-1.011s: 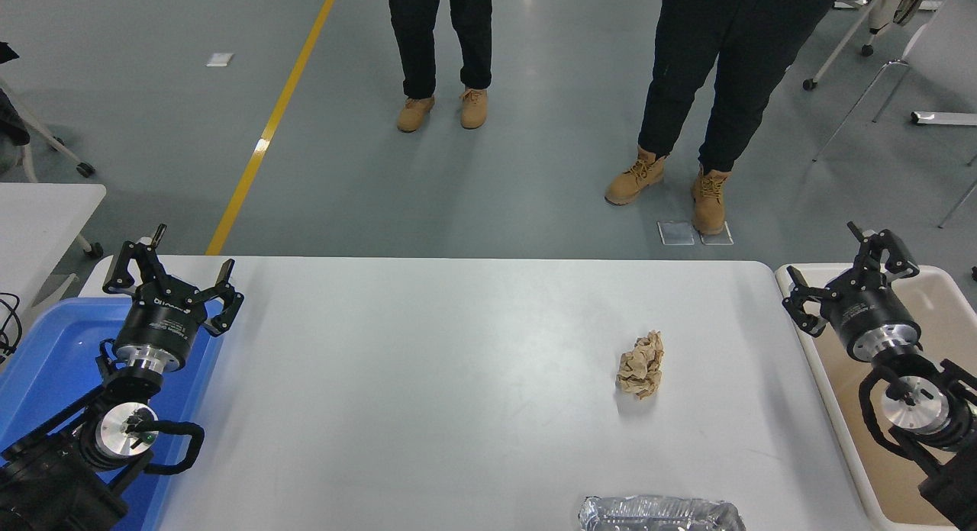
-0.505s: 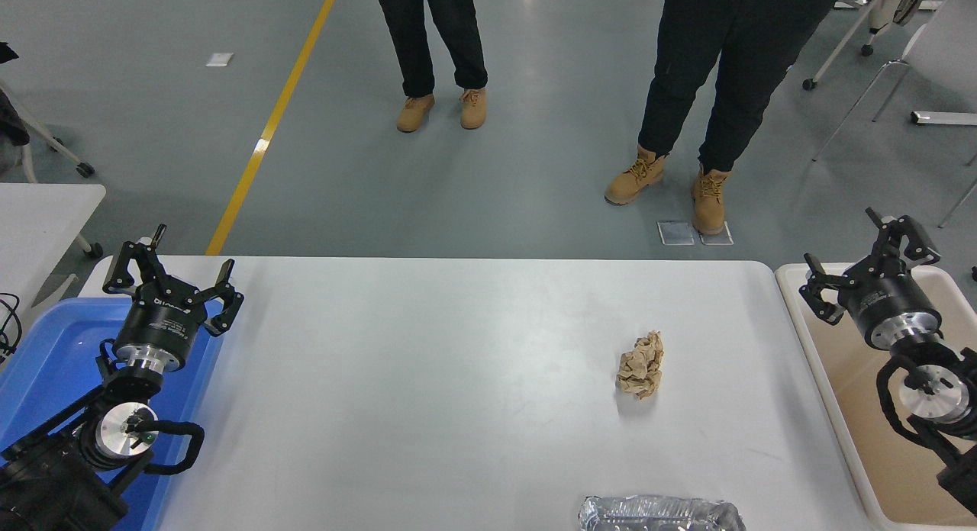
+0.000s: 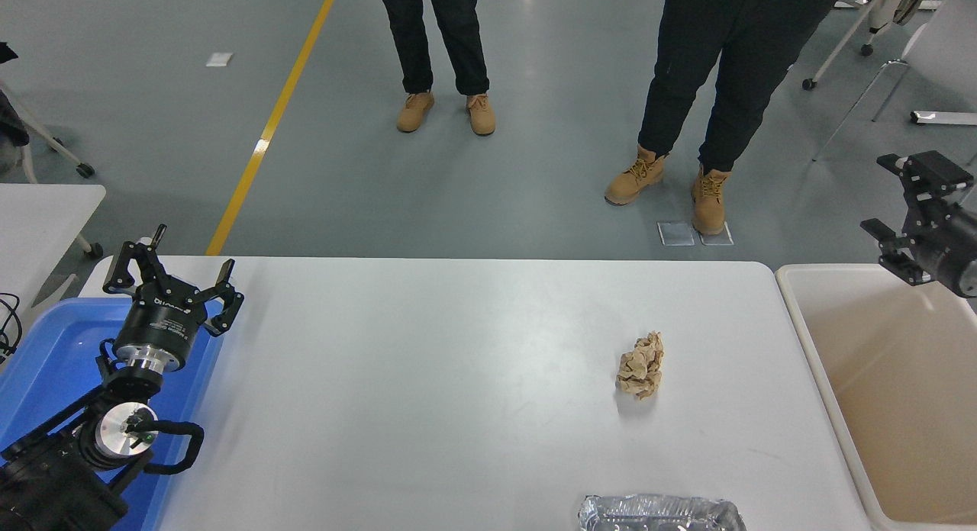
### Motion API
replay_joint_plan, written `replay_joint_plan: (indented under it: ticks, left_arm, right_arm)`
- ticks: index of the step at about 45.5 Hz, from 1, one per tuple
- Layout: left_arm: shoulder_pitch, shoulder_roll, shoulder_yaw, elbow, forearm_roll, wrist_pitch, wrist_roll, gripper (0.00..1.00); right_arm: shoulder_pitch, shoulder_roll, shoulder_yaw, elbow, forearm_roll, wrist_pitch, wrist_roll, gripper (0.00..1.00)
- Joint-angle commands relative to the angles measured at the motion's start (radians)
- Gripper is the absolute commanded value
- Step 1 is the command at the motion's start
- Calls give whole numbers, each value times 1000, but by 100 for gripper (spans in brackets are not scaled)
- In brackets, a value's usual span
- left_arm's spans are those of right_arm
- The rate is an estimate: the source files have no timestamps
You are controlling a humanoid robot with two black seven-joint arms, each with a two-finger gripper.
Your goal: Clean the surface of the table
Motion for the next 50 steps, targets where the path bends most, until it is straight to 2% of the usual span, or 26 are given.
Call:
replay_joint_plan:
  ticks: [1, 16, 25, 34, 44, 50]
  left_arm:
    - [0, 0, -1, 0, 0, 0, 0, 99]
    - [0, 0, 0, 0, 0, 0, 0, 99]
    - [0, 0, -1, 0, 0, 0, 0, 99]
    - [0, 0, 0, 0, 0, 0, 0, 99]
    - [0, 0, 0, 0, 0, 0, 0, 99]
    - [0, 0, 0, 0, 0, 0, 0, 99]
  right_arm:
    - [128, -59, -268, 5, -176, 37, 0, 99]
    - [217, -85, -296, 25, -458, 167, 1, 99]
    - [232, -104, -334, 114, -642, 178, 1, 99]
    - [283, -162, -336, 304, -711, 259, 1, 99]
    - [333, -190, -370, 352, -820, 362, 1, 99]
    - [359, -263, -409, 444, -888, 419, 1, 99]
